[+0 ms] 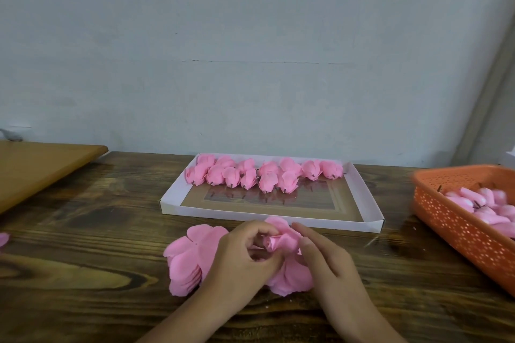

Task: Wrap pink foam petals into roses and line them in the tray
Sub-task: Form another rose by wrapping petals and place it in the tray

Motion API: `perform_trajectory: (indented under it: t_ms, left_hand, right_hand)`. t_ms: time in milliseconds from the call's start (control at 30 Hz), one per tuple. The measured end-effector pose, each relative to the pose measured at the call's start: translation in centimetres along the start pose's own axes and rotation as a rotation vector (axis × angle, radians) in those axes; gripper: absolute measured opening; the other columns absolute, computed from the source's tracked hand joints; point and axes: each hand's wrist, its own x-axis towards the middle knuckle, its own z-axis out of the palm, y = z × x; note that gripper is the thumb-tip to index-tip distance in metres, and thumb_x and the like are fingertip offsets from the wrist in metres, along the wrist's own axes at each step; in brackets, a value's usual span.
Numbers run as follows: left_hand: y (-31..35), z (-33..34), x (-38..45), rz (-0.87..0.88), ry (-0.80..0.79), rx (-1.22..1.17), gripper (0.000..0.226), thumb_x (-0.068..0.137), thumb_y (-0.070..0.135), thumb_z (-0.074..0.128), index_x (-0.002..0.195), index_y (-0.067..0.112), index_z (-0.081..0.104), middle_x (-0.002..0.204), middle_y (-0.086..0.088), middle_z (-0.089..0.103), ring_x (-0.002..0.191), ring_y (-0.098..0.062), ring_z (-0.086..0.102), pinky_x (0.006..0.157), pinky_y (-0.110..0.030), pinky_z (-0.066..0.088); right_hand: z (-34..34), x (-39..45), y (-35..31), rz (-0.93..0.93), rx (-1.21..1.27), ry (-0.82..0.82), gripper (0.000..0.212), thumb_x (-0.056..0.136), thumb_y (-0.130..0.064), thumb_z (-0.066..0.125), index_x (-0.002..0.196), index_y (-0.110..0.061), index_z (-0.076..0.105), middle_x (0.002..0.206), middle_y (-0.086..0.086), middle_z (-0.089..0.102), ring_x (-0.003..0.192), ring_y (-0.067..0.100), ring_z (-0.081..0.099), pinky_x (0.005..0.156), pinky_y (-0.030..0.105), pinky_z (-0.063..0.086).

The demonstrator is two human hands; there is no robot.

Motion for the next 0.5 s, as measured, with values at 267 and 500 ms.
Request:
perform_trajectory:
  t_ms: [267,500]
  left_hand:
    - [0.33,-0.03,-0.1,0.007,-0.034,0.019,0.046,0.079,0.011,0.083,0.1,0.048,0.068,0.096,0.017,0.074,0.089,-0.004,0.071,0.072,-0.015,0.056]
    - [0.92,-0.19,-0.14,-0.016,-0.075,-0.075,0.076,0.08,0.015,0.081,0.122,0.07,0.048,0.099,0.013,0.073,0.091,-0.01,0.072,0.074,-0.019,0.056]
  right_hand:
    - [0.06,0.04,0.85,-0.089,0.038,-0.01,0.039,0.101,-0.02,0.047,0.124,-0.047,0.064,0.125,-0.019,0.067,0.119,0.0,0.06,0.093,0.015,0.049]
    - [0.19,0.07,0.91,-0.124,0.005,0.022,0.05,0.1,-0.011,0.055,0.12,-0.056,0.062,0.126,-0.026,0.064,0.118,-0.005,0.058,0.087,0.008,0.049]
